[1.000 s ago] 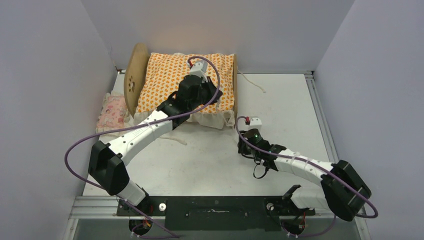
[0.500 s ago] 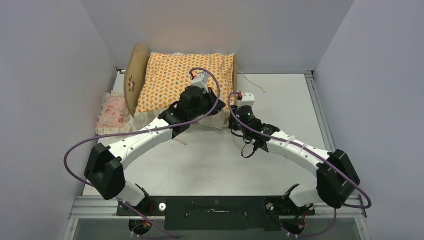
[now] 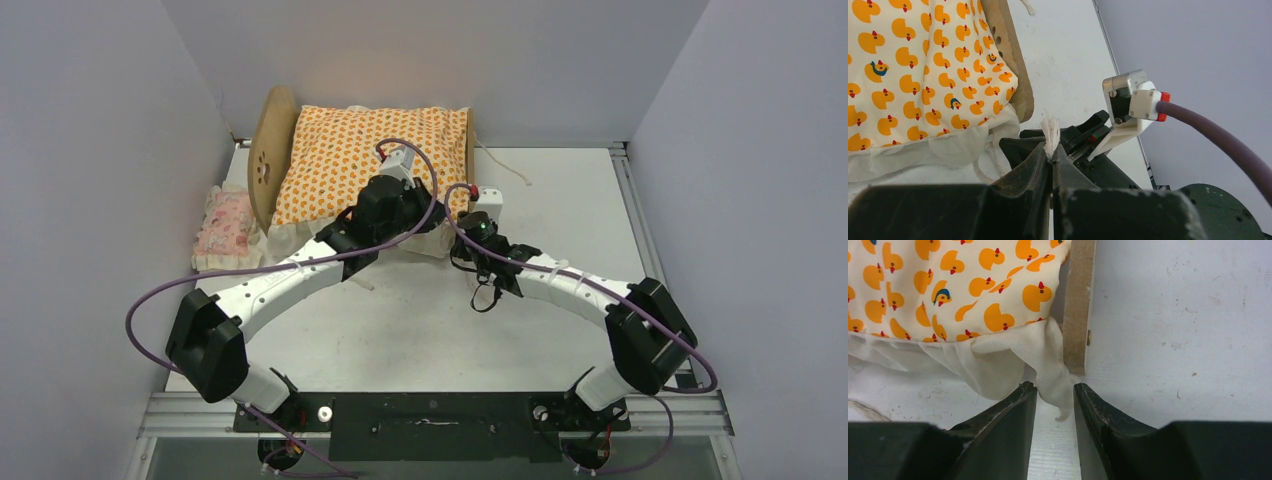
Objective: Set up the pet bed
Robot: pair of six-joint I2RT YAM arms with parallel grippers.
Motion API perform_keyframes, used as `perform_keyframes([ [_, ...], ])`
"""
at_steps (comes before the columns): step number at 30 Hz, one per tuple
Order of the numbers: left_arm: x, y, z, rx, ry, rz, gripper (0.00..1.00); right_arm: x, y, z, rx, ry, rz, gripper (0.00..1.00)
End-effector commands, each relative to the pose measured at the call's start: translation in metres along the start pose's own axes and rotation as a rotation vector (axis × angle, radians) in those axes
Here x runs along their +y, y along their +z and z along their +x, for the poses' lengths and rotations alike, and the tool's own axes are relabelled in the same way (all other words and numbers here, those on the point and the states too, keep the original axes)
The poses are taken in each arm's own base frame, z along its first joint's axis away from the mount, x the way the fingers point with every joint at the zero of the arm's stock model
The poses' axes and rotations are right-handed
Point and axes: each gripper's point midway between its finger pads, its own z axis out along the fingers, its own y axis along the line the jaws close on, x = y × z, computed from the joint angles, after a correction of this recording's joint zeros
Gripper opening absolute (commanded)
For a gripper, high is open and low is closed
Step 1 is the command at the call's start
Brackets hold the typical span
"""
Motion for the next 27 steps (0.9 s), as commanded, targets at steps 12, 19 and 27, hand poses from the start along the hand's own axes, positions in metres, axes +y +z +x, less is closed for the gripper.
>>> perform_keyframes([
  [12,-0.016,-0.012,-0.017,-0.079,-0.009,0.066,0.00,0.072,-0.008,-0.072,-0.114,0.009,-0.293,0.05],
  [19,-0.015,-0.011,-0.016,-0.088,-0.012,0.077,0.00,0.088,0.008,-0.105,-0.145,0.061,-0.376,0.11],
  [27,-0.012,-0.004,-0.011,-0.076,-0.012,0.071,0.00,0.065,0.033,-0.095,0.011,0.087,-0.380,0.39],
])
